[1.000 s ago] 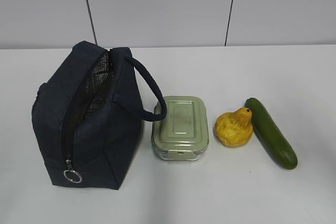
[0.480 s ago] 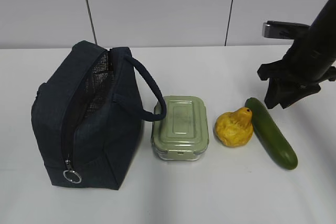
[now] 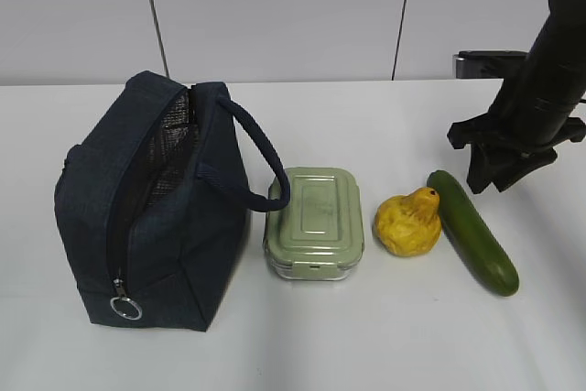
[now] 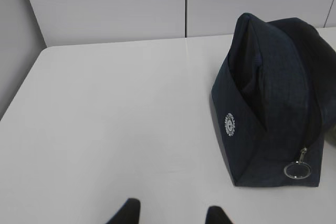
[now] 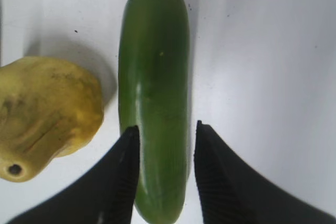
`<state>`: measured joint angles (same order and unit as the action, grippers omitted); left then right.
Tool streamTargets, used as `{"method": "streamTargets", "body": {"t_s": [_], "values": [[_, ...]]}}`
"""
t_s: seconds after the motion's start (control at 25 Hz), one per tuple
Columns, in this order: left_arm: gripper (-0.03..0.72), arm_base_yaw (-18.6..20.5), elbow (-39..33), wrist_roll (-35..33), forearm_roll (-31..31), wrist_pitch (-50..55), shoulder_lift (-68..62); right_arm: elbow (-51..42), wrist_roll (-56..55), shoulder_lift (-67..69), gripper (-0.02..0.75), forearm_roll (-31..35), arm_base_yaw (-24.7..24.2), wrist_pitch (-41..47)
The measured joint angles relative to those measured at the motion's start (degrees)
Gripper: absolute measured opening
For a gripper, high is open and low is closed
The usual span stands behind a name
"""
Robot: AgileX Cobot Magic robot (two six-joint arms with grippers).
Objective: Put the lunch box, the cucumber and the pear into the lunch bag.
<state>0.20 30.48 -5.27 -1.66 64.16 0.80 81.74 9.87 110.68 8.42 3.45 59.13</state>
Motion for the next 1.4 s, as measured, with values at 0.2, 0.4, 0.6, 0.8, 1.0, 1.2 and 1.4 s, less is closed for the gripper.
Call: {"method": "streamTargets", "body": {"t_s": [0.2,0.4,0.6,0.8,1.0,1.2,1.4], "values": [[0.239,0.0,0.0,0.0,0.0,0.0,0.0,0.0,-0.04,-0.92,0.285,-0.03,0.0,-1.25],[0.239,0.0,0.13,2.55,-6.89,-0.91,-1.74,0.0,0.2,-2.13,0.285,0.73,0.0,-2.11],[0.24,0.0,1.64,-2.64,-18.73,-11.07,-17.19,0.0,0.7,-2.28,0.285,4.86,0.0,-3.55],[0.24,0.0,10.87,-13.56,-25.16,-19.41,-36.68,0.0,0.95,-2.28,0.285,6.55,0.0,-4.01],[0.248,0.09,23.26,-29.82,-39.32,-13.99,-59.83,0.0,1.8,-2.28,0.284,6.43,0.0,-3.33],[0.257,2.06,31.07,-37.43,-44.72,-7.41,-76.34,0.0,1.97,-2.28,0.284,5.84,0.0,-0.84],[0.26,3.0,31.01,-42.71,-49.35,-7.9,-79.57,0.0,1.68,-2.89,0.284,5.84,0.0,0.2]]}}
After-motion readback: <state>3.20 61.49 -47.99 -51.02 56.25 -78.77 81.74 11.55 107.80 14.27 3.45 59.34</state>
